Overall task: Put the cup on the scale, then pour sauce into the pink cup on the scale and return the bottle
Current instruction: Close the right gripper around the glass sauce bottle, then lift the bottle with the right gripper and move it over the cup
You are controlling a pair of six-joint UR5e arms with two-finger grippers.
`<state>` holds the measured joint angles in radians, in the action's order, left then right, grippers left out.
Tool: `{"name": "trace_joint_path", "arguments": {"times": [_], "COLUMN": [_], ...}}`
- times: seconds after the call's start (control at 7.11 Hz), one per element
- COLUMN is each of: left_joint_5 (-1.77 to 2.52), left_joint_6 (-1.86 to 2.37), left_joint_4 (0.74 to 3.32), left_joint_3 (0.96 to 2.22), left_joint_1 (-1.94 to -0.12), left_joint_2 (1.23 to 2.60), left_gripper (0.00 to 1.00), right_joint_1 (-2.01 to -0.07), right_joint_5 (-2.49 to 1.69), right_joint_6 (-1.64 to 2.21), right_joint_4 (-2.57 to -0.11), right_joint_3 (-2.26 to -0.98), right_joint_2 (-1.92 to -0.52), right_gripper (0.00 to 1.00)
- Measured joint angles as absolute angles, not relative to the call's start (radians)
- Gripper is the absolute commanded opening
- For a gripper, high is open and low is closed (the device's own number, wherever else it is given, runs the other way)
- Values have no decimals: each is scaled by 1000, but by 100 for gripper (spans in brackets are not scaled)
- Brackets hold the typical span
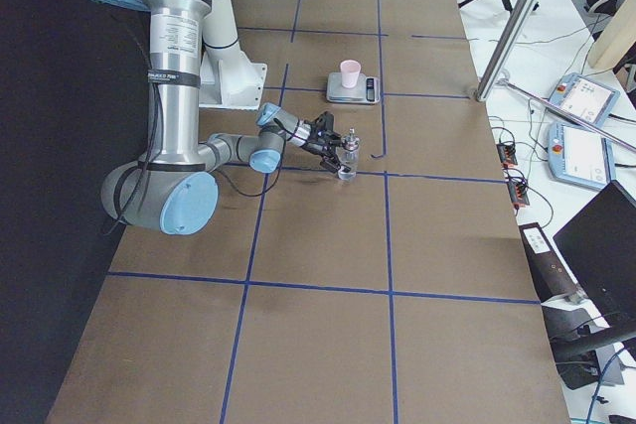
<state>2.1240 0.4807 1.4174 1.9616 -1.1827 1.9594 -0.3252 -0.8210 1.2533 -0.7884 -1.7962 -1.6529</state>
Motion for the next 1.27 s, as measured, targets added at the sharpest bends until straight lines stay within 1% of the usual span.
{"name": "trace_joint_path", "arguments": {"times": [0.14, 0.28, 0.7, 0.98, 1.13, 1.27], "left_joint_5": [2124, 2124, 2125, 2125, 2125, 2125], "left_joint_6": [483, 485, 492, 487, 480, 457], "left_joint_4": [1417, 1417, 1417, 1417, 1418, 1418], "left_joint_3": [1962, 1963, 1965, 1962, 1959, 1953], "left_joint_1": [-1183, -1182, -1181, -1182, -1183, -1183], "left_joint_2": [1960, 1961, 1962, 1959, 1957, 1956], "left_gripper": [100, 100, 100, 100, 100, 100], "right_joint_1": [-333, -340, -401, -466, -473, -474], "right_joint_5": [-822, -822, -888, -968, -973, -964], "right_joint_6": [1252, 1251, 1152, 994, 932, 900], "right_joint_4": [-788, -788, -746, -764, -881, -1067], "right_joint_3": [-1793, -1785, -1786, -1853, -1916, -1973], "right_joint_2": [-1652, -1645, -1618, -1593, -1542, -1441], "right_gripper": [19, 0, 0, 0, 0, 0]}}
